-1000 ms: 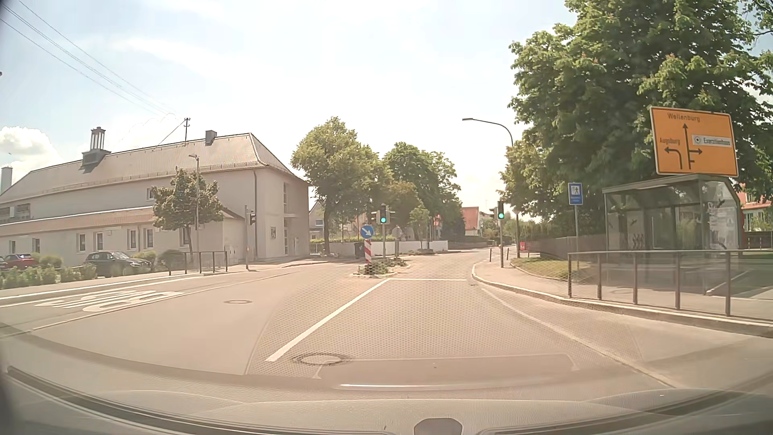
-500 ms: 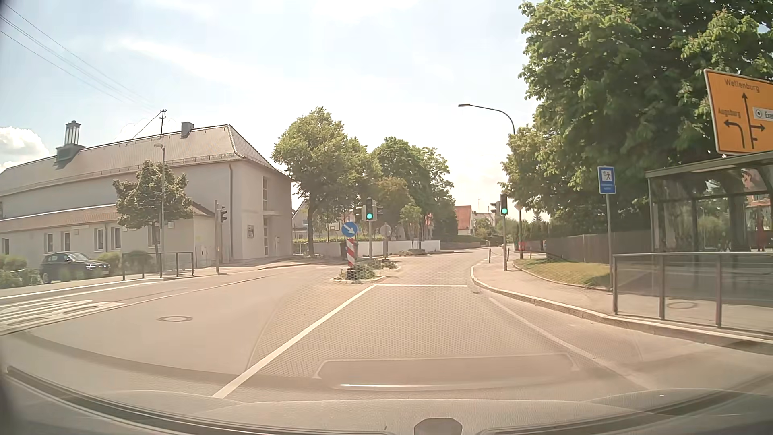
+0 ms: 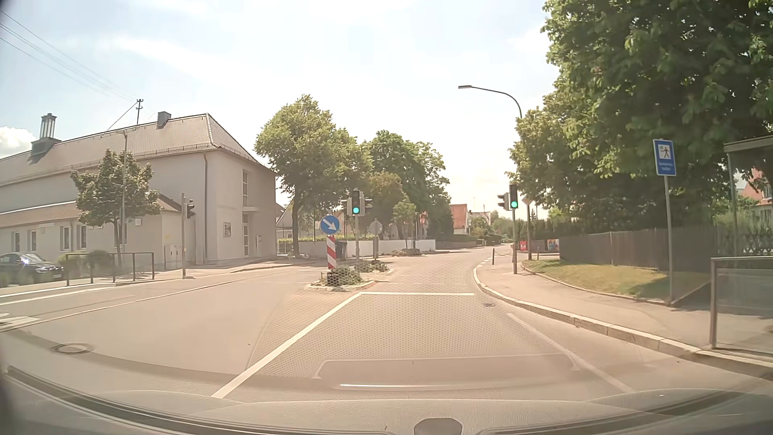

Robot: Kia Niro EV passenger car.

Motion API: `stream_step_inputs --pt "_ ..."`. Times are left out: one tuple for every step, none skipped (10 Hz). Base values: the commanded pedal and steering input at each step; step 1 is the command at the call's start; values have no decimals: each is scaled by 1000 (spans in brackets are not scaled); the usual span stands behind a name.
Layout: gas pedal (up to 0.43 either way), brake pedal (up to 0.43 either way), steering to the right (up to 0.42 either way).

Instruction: Follow the waypoints while adhering to traffic rules and regulations

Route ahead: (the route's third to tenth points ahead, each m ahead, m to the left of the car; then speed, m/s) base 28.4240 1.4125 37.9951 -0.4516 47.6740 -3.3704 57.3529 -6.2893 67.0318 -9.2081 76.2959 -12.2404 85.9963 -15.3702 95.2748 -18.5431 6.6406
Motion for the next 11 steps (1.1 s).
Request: stream_step_inputs --pt "138 0 15" --pt "138 0 15" --pt "138 0 19" --pt "138 0 20" --pt "138 0 20" --pt "138 0 20" --pt "138 0 21" --pt "130 0 23" --pt "130 0 24" --pt "130 0 24" --pt "130 0 24"
